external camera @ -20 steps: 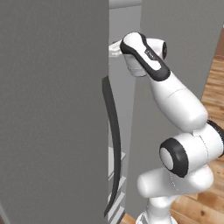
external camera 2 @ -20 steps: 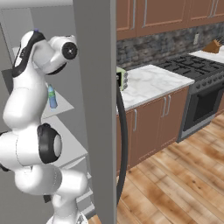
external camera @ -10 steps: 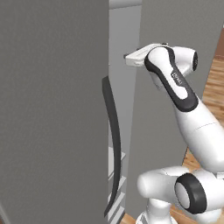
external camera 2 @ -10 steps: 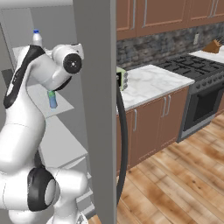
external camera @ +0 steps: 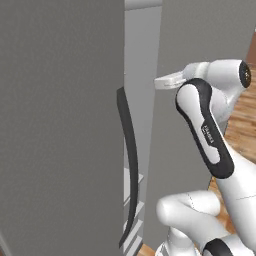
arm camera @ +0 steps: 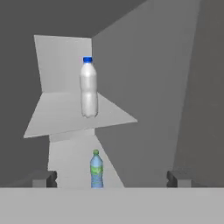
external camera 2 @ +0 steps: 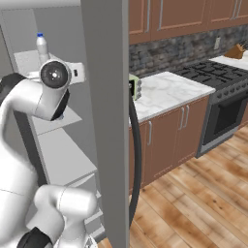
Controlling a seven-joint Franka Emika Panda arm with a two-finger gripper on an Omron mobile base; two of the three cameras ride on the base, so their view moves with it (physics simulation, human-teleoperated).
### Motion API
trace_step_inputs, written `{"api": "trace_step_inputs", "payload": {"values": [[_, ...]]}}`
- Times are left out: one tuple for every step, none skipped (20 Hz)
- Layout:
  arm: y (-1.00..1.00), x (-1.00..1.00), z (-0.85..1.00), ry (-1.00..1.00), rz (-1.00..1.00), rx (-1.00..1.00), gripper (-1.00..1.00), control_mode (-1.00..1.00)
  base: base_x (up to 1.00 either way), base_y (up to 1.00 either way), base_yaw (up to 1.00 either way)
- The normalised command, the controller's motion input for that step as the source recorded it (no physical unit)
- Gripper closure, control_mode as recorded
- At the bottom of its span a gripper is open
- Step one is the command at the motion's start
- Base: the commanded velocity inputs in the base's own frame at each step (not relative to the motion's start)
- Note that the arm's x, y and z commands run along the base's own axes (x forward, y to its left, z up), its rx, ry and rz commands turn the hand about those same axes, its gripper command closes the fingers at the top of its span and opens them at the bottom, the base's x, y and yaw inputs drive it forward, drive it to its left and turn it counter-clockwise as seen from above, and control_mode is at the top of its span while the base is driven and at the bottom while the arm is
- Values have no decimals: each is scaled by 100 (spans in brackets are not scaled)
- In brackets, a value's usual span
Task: Take the bottled waters from the counter and place them in the freezer to freeze. Close the freezer door after placing the bottles.
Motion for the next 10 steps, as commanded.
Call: {"api": "trace_step_inputs", "payload": {"values": [[-8,-74,0,49,-21,-22,-100,-100,0,0,0],[-4,-66,-1,53,-21,-25,-100,-100,0,0,0],[-3,-54,-7,58,-22,-27,-100,-100,0,0,0],[-7,-54,-6,58,-22,-26,-100,-100,0,0,0],[-16,-49,-3,63,-25,-22,-100,-100,0,0,0],[-21,-41,-1,67,-26,-20,-100,-100,0,0,0],[-36,-38,-2,70,-29,-16,-100,-100,0,0,0],[-48,-37,-7,71,-32,-13,-100,-100,0,0,0],[-51,-41,-13,69,-32,-13,-100,-100,0,0,0],[-54,-44,-21,66,-31,-13,-100,-100,0,0,0]]}}
